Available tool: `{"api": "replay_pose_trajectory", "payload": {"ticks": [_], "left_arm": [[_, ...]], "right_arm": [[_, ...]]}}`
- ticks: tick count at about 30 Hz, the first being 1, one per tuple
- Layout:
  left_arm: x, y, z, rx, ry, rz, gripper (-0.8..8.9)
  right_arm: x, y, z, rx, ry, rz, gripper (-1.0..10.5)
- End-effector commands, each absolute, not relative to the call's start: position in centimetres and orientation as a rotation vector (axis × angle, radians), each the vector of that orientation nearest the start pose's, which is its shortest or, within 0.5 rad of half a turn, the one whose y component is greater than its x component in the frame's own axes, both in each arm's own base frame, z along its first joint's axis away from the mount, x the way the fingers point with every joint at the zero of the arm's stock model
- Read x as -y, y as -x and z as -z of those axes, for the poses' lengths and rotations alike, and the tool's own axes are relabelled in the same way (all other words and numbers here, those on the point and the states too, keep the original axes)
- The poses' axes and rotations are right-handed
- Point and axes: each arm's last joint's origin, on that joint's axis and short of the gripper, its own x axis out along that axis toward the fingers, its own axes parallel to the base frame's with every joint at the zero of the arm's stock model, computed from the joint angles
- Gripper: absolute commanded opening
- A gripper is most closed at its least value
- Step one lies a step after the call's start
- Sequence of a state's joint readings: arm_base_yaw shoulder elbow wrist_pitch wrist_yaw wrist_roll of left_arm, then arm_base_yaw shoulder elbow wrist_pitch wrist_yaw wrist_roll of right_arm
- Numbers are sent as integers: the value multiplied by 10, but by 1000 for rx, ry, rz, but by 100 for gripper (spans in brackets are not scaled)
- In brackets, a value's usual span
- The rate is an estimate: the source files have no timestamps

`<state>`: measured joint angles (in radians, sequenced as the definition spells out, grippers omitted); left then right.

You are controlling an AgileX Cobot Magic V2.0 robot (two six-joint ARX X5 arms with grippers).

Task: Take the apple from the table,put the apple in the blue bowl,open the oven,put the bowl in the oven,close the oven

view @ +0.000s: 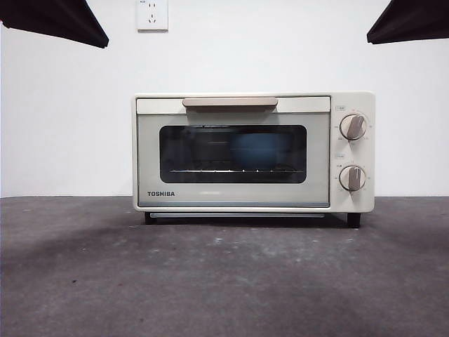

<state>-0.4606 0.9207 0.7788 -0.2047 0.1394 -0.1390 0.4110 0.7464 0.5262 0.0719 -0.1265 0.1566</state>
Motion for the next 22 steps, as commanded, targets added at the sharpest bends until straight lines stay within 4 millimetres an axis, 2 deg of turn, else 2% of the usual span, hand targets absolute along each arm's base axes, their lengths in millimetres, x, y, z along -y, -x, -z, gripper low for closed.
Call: {"api": "replay_pose_trajectory", "payload": {"ticks": [1, 5, 10, 14, 22], "left_arm": [[83, -179, -316, -292, -22, 502, 7], [54, -166, -318, -194, -48, 389, 7], [19, -139, -299, -71, -44, 208, 7], [4, -119, -270, -33, -71, 100, 8], [-1, -103, -203, -65, -58, 48, 7]], "right_arm": [[-74, -158, -274, -181, -124, -525, 5], [-74, -158, -274, -181, -124, -525, 5], [-74, -158, -274, -181, -124, -525, 5], [-74, -158, -274, -181, -124, -525, 5], [-74, -158, -274, -181, -124, -525, 5]]}}
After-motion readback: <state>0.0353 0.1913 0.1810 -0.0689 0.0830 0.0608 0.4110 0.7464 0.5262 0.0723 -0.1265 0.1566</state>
